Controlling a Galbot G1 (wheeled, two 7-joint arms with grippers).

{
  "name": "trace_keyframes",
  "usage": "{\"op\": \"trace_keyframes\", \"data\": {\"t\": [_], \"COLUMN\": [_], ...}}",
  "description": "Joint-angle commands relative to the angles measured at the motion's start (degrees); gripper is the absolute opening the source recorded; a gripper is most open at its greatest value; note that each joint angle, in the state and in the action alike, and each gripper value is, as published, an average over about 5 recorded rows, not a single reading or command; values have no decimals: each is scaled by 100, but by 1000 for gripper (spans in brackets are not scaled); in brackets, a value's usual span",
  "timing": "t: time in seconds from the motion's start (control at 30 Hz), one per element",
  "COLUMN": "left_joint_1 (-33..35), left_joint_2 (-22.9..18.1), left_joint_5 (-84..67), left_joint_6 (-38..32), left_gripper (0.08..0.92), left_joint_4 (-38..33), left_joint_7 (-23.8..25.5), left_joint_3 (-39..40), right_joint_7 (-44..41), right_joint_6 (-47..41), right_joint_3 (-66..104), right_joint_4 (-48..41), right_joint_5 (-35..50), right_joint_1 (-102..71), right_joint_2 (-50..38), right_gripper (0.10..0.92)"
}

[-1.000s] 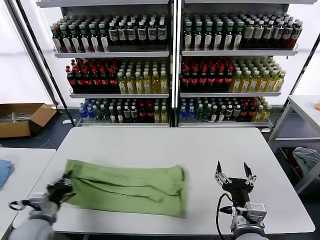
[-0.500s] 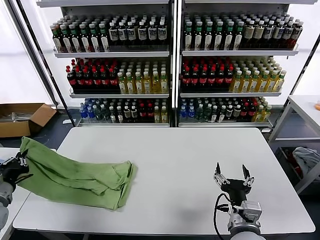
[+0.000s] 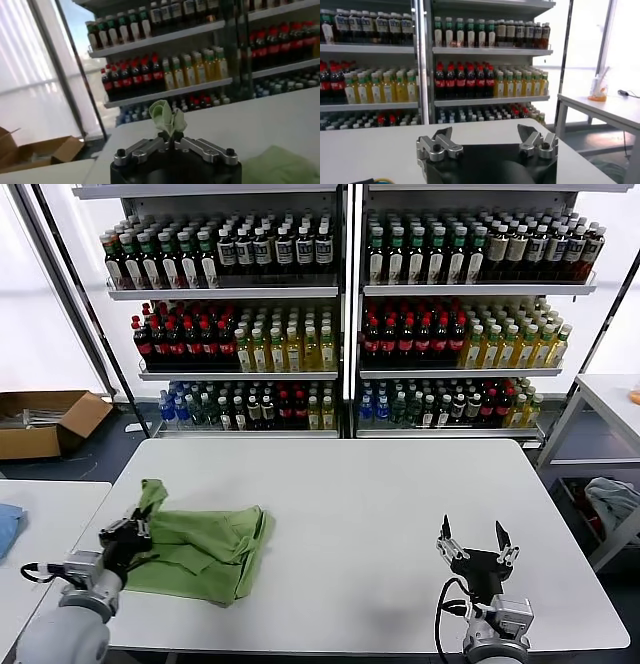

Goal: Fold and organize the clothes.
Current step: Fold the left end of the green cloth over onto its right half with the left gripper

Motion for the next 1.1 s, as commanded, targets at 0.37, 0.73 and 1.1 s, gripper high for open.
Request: {"op": "trace_keyframes", "data": {"t": [0.37,0.73,1.1], "left_joint_1": [-121,-217,-411], "left_joint_2": [-755,-1019,-1408], "left_joint_5": [616,1111,837], "left_joint_6": [224,93,-585], "left_gripper": [98,98,226], "left_joint_4": [-71,346,1030], "left_joint_7": [68,253,197], "left_joint_3": [1379,1669,1743], "right_joint_7": [12,13,7], "right_joint_6": [28,109,163], "right_joint_3": [-45,-150,-333], "right_joint_4": [66,-43,-133], "right_joint_5": [-72,-176,-341], "right_joint_1": [-237,-297,-319], "right_joint_2": [42,92,135], "right_gripper": [823,823,823]}}
